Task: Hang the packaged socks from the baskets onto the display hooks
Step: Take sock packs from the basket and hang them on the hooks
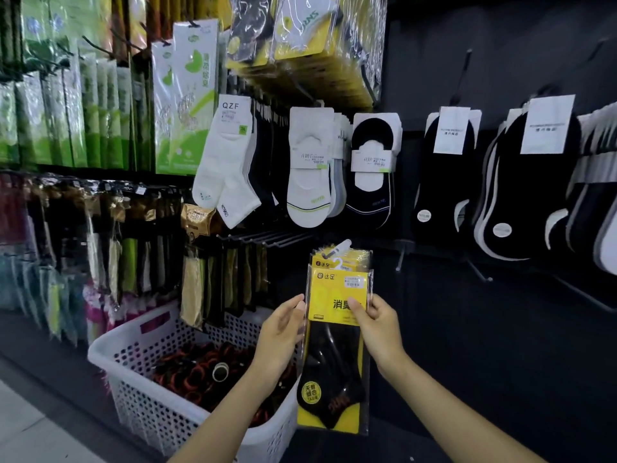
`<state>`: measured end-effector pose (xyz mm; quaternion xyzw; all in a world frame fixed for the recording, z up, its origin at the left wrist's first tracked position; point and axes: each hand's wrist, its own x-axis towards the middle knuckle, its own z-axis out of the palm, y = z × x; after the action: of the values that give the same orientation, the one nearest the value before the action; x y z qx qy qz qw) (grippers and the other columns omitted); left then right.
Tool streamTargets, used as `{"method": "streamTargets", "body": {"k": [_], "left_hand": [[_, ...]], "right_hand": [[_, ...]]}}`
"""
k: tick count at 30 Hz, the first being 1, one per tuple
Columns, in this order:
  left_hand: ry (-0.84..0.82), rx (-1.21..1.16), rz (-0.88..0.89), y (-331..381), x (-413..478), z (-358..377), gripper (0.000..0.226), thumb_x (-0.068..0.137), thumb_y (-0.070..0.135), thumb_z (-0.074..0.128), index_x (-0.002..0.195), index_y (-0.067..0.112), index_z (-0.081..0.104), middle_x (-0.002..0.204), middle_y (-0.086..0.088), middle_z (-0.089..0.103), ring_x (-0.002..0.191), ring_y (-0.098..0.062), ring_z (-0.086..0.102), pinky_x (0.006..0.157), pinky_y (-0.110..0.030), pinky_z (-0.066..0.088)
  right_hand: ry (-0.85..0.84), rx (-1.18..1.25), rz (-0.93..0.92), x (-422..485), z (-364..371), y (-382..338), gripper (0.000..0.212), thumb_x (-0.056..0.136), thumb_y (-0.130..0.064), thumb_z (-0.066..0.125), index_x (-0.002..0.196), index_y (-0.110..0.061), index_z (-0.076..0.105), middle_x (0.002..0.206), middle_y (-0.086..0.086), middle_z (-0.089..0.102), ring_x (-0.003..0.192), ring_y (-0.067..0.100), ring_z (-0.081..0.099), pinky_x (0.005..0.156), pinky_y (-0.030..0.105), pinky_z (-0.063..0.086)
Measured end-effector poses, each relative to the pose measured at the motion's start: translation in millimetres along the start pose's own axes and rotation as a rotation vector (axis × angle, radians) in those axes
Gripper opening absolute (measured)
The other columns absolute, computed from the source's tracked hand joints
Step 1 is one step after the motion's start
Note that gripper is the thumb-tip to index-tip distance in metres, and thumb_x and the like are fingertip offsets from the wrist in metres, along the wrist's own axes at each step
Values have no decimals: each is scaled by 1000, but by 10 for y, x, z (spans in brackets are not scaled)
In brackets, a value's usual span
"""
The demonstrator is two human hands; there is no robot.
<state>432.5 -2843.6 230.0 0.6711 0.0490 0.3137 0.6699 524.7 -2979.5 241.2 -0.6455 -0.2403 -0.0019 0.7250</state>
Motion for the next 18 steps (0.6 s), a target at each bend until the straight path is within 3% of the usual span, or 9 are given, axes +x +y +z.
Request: {"method": "streamTargets", "body": {"k": [4, 7, 10, 12, 14, 16, 18], "left_hand": [[-2, 55, -24, -26, 102, -23, 36, 95, 32, 49, 129, 21, 53, 113, 4, 68, 103, -8, 65, 79, -18, 53], [9, 105, -25, -53, 239, -38, 41, 94, 37, 49, 132, 22, 51, 119, 5, 65, 108, -7, 62, 90, -22, 50], [12, 158, -34, -113, 386, -29, 45, 94, 40, 49, 134, 22, 49, 123, 6, 61, 117, -12, 56, 105, -36, 42], [5, 206, -38, -163, 496, 3, 47, 94, 41, 48, 137, 21, 47, 116, 16, 60, 120, -11, 52, 108, -35, 38], [-15, 226, -54, -214, 601, 48, 50, 95, 39, 48, 140, 18, 42, 119, 13, 59, 118, -11, 51, 105, -25, 40], [-27, 240, -65, -262, 690, 94, 51, 95, 37, 49, 142, 17, 40, 130, 1, 56, 111, -7, 51, 86, -7, 43], [-19, 262, -56, -305, 756, 135, 52, 95, 36, 49, 142, 17, 39, 133, -2, 54, 107, -5, 49, 81, -8, 38]], "right_hand": [[19, -57, -10, 139, 69, 33, 10, 92, -22, 61, 97, -15, 65, 88, 7, 75, 89, 25, 71, 86, 44, 56], [46, -79, 10, 268, 130, 61, 18, 92, -25, 61, 97, -8, 64, 93, 18, 72, 92, 35, 68, 88, 50, 54], [75, -94, 39, 395, 179, 117, 22, 91, -27, 62, 91, -5, 63, 86, 14, 71, 87, 31, 68, 82, 40, 56], [110, -98, 75, 472, 200, 165, 22, 91, -26, 63, 86, -5, 63, 79, 6, 68, 79, 25, 64, 75, 34, 52], [139, -74, 135, 551, 209, 222, 17, 90, -25, 64, 89, -8, 65, 89, 6, 70, 87, 23, 66, 83, 39, 55], [152, -31, 201, 606, 213, 267, 15, 89, -25, 66, 92, -11, 64, 99, 9, 70, 95, 24, 67, 91, 44, 53], [162, 7, 236, 642, 210, 299, 18, 87, -26, 68, 94, -10, 63, 103, 10, 70, 98, 24, 66, 93, 44, 52]]}}
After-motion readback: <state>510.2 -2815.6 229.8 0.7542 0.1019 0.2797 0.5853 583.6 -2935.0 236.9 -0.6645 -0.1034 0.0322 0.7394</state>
